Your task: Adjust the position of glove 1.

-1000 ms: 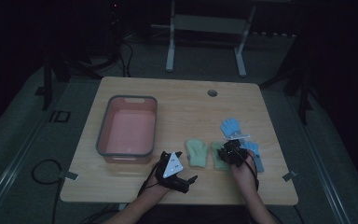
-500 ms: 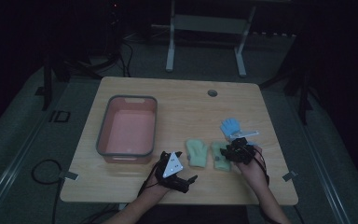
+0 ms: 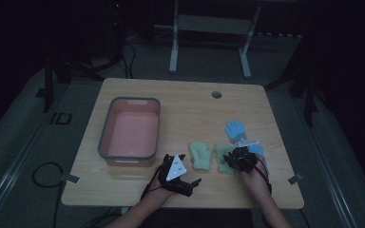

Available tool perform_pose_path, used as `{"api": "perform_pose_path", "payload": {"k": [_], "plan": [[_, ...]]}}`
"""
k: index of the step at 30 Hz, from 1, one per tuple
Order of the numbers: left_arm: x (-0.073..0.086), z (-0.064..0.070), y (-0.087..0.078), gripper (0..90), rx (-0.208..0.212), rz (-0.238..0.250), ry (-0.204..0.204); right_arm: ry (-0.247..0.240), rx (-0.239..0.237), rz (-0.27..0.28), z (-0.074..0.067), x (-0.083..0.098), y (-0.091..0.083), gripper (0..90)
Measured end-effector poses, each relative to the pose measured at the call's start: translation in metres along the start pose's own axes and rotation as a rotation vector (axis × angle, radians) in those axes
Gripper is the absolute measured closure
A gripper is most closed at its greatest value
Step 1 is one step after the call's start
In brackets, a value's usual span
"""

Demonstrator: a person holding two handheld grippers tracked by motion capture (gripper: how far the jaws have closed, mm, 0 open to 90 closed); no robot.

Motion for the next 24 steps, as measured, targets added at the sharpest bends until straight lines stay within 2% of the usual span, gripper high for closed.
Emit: {"api": "perform_pose_path", "payload": {"k": [4,6,9,11,14,17,20,24], "plan": [[0.0,0.0,0.0,0.5,-0.002,-0.001,-0.001,-0.004,0.042,-0.02,-0.005,-0.003,0.0,84.4],[0.0,0.0,0.0,0.5,-0.002,0.001,0.001,0.015,0.047,-0.02,-0.005,-0.004,-0.001,85.5],[0.0,0.0,-0.001,0.5,-0.003,0.002,0.002,0.05,0.066,-0.01,-0.002,-0.006,-0.01,86.1],[0.0,0.0,-0.001,0.5,-0.003,0.003,0.003,0.065,0.08,0.021,-0.001,-0.011,-0.022,86.1],[0.0,0.0,0.0,0.5,-0.004,0.003,0.005,0.07,0.097,0.064,0.003,-0.025,-0.042,86.1],[0.0,0.0,0.0,0.5,-0.003,0.004,0.004,0.051,0.116,0.107,0.005,-0.045,-0.059,86.1],[0.0,0.0,-0.001,0.4,-0.003,0.013,0.001,0.042,0.112,0.133,0.002,-0.062,-0.066,86.1],[-0.001,-0.001,-0.002,0.4,-0.006,0.029,-0.008,0.017,0.09,0.159,-0.01,-0.083,-0.065,86.1]]}}
Point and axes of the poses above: each handheld gripper's, and its own axes: y roughly forward along the jaws, x roughly out of its underside, z roughly to its right, the point moved 6 cm from there along y, roughly forward along the jaws, and after that the axes turned 15 degrees about -y, right-handed, at the moved point
